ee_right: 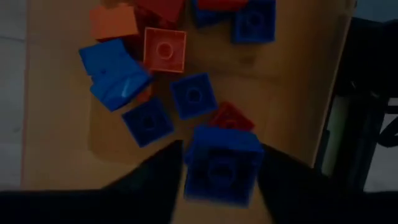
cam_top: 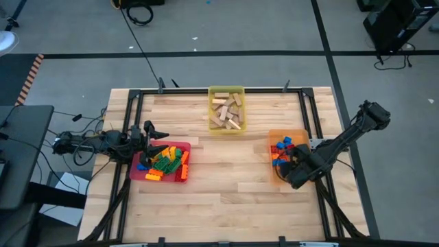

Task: Sort blocks by size
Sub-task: Put the 1 stud blue game piece into the orange bin, then return to Home Position

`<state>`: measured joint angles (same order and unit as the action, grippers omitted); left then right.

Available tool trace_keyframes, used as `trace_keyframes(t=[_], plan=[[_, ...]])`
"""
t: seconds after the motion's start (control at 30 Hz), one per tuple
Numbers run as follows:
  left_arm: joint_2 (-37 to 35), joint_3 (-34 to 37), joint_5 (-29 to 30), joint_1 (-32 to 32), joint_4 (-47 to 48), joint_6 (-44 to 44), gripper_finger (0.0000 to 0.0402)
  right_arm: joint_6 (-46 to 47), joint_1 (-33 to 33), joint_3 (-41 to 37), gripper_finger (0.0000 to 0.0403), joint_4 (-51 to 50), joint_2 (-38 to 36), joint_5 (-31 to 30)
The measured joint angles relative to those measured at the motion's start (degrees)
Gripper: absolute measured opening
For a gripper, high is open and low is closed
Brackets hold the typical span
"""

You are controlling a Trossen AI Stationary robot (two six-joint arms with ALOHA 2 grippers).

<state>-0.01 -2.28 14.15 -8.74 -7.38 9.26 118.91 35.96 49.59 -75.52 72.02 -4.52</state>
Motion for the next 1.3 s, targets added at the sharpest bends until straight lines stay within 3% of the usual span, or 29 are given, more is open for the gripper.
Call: trace_keyframes(t=[0.17,0.23,0.33,0.5,0.67,0.77,0.83,0.93,1.07,1.3], plan=[[0.00,0.00,0.00,-0.01,0.00,0.00,0.0245,0.02,-0.22,-0.19,0.0316,0.45,-0.99,1.61],[0.00,0.00,0.00,-0.01,-0.01,0.00,0.0245,0.02,-0.22,-0.19,0.0342,0.47,-1.76,1.63],[0.00,0.00,0.00,-0.01,-0.02,0.00,0.0245,0.04,-0.22,-0.17,0.0350,0.37,-3.63,1.03],[0.00,0.00,0.00,0.00,-0.02,0.00,0.0245,-3.91,-0.11,2.38,0.0286,0.33,-6.99,-6.02],[0.00,0.00,0.00,0.00,-0.02,0.00,0.0245,-11.19,-0.55,4.52,0.0144,0.60,-9.13,-12.42],[0.00,0.00,0.00,0.00,-0.01,0.00,0.0245,-20.12,-0.56,4.69,0.0050,3.38,-9.71,-19.30],[0.00,0.00,0.00,-0.01,0.00,0.00,0.0245,-27.77,-0.57,4.74,0.0015,6.01,-9.83,-21.39],[0.00,0.00,0.00,-0.01,0.00,0.00,0.0245,-38.66,-0.59,4.75,0.0030,6.88,-9.79,-21.37],[0.00,0.00,0.00,-0.02,-0.01,0.00,0.0245,-41.20,-0.59,4.73,0.0069,6.86,-9.13,-22.06],[0.00,0.00,-0.01,0.00,-0.02,0.00,0.0245,-51.57,-1.29,4.67,0.0085,11.84,-7.70,-33.88]])
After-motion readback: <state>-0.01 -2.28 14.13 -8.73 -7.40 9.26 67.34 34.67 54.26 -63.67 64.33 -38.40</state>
